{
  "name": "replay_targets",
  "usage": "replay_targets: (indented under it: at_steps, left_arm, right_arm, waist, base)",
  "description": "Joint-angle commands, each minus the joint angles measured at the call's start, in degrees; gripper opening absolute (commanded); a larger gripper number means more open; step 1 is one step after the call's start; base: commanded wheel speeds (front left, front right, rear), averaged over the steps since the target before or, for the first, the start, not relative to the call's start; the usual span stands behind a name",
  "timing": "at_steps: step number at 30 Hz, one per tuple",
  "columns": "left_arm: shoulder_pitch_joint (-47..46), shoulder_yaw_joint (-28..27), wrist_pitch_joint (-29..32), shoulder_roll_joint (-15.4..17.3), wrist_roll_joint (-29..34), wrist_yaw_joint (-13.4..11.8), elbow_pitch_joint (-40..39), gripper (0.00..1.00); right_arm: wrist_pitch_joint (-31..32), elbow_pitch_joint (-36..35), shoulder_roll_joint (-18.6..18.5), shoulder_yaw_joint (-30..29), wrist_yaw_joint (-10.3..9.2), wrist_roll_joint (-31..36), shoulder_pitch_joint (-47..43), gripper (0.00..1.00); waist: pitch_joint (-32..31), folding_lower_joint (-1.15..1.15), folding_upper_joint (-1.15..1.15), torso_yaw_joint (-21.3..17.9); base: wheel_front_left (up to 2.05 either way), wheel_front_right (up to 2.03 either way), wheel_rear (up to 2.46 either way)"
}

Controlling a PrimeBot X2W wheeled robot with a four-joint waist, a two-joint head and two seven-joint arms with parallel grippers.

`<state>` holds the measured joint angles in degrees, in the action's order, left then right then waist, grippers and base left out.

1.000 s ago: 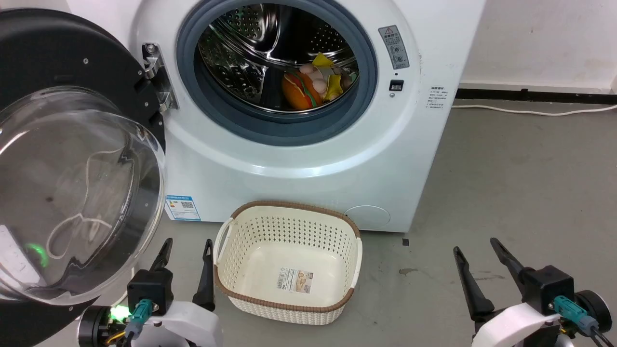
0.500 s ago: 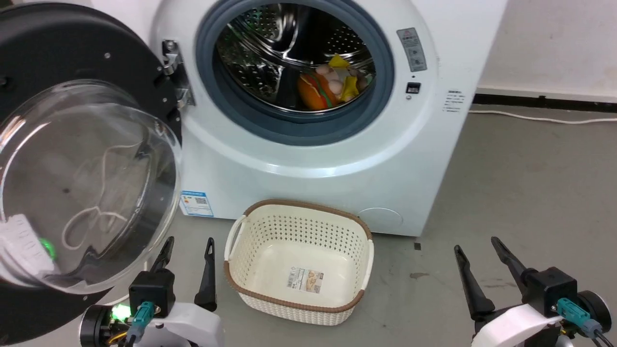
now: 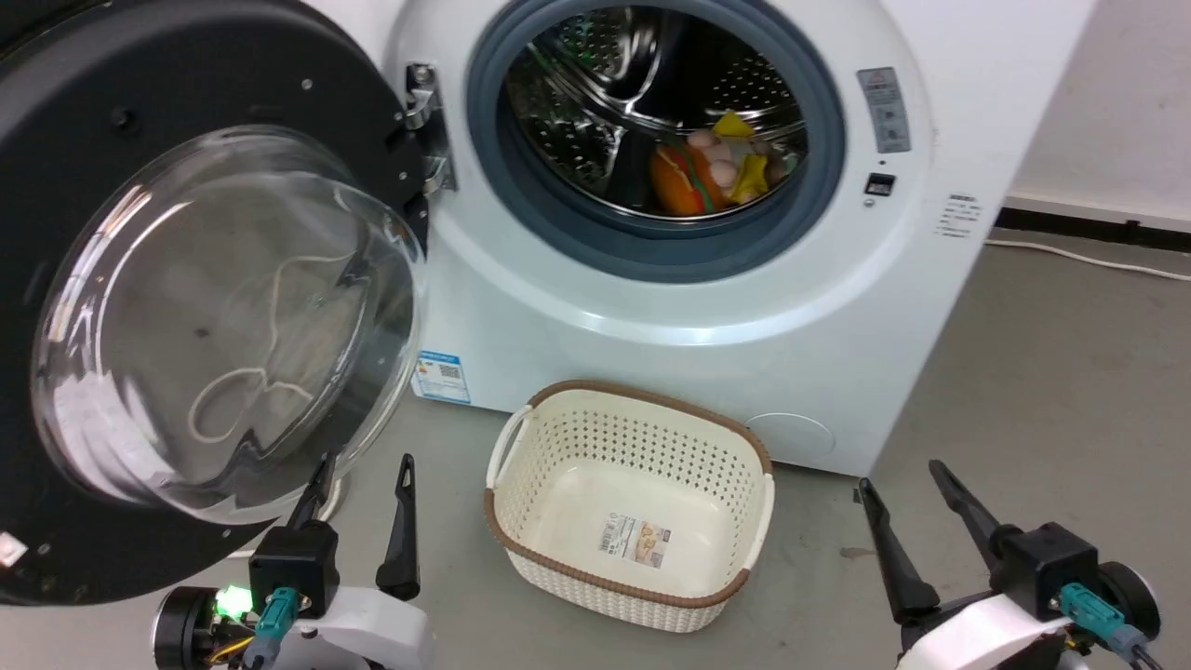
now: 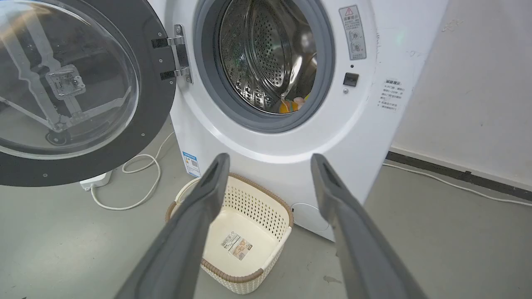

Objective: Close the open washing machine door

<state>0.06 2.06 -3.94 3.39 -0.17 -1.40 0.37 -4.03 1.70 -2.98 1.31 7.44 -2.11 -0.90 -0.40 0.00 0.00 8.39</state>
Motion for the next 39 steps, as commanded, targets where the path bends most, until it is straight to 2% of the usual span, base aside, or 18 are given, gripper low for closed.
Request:
replay_targets:
  at_steps: [1, 21, 39]
  left_arm:
    - [0.41, 0.11, -0.61, 0.37, -0.17, -0.33, -0.33, 1.00]
    - [2.14, -0.15, -3.25, 0.40, -0.50, -3.12, -3.30, 1.00]
    - [3.08, -0.37, -5.40, 0.46, -1.37, -4.25, -3.22, 1.00]
  right_arm:
    - [-0.53, 0.43, 0.03, 0.33, 0.01, -0.54, -0.02, 1.00]
    - [-3.16, 4.68, -0.40, 5.02, 0.02, -0.85, 3.61, 1.00]
    - [-5.32, 6.55, -1.01, 6.85, 0.03, -1.31, 3.95, 1.00]
  waist:
    - [0.18, 0.00, 0.00, 0.59]
    - [1.13, 0.00, 0.00, 6.44]
    - [1.35, 0.00, 0.00, 10.88]
  base:
    - [0.00, 0.00, 0.00]
    - [0.00, 0.00, 0.00]
    - [0.00, 0.00, 0.00]
